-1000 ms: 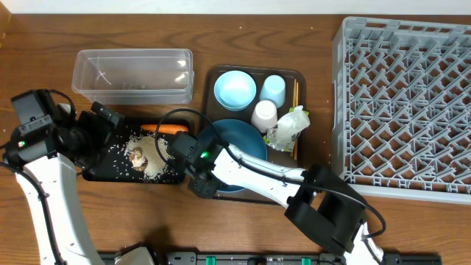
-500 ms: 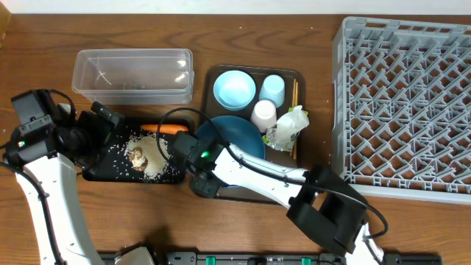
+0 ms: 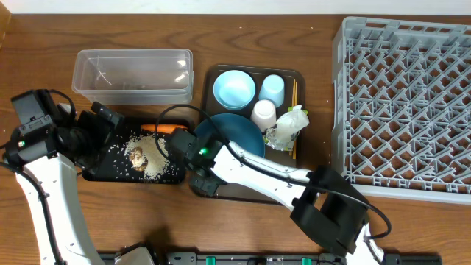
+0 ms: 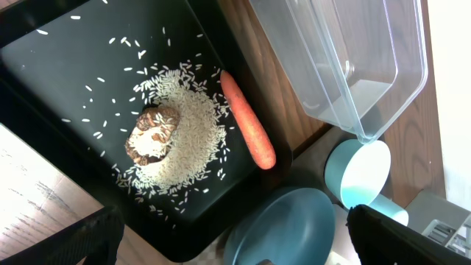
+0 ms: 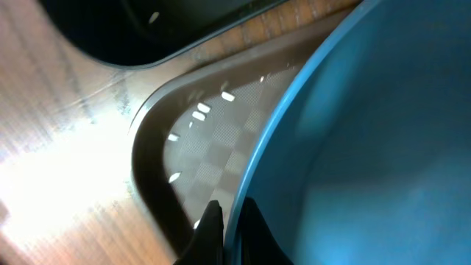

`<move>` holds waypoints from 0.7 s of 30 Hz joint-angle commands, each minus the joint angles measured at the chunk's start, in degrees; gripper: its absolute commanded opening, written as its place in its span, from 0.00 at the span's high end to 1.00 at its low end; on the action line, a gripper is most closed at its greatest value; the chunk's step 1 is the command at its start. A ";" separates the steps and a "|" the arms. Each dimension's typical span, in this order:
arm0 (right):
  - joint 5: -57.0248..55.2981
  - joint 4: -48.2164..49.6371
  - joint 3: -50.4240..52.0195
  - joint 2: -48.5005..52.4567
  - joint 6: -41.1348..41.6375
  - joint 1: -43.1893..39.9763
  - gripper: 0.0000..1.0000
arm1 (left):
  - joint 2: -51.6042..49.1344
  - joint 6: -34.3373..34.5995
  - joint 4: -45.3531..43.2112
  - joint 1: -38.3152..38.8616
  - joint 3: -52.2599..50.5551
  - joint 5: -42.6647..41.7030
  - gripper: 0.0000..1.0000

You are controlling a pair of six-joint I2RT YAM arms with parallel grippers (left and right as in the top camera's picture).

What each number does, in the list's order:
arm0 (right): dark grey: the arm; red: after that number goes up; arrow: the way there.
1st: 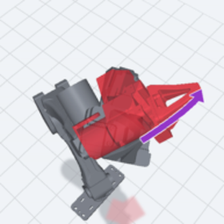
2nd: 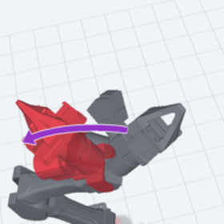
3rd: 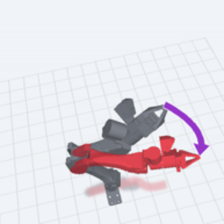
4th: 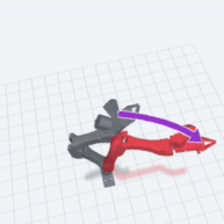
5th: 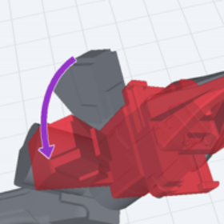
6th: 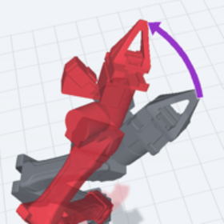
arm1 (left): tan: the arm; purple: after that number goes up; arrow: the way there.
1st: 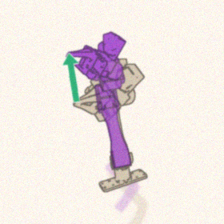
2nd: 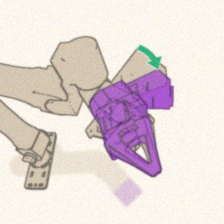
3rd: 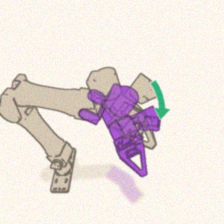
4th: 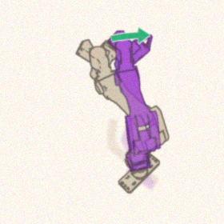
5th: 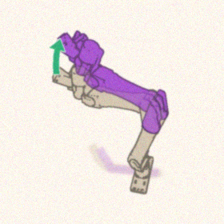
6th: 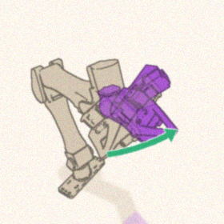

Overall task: Sort waste into correct bins and load items into the dishwasher rack
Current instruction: 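Close the right gripper on the blue plate rim and adjust the grip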

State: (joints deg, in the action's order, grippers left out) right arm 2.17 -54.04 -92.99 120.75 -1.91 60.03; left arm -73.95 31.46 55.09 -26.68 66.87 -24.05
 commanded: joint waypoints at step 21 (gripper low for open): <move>6.82 -21.20 -21.46 1.38 0.61 -1.75 0.99 | -0.02 -0.76 0.09 -0.31 0.55 -0.35 0.02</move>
State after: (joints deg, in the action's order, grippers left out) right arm 8.60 -73.93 -111.63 121.64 -1.89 59.59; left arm -73.95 31.46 55.11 -26.68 66.87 -24.08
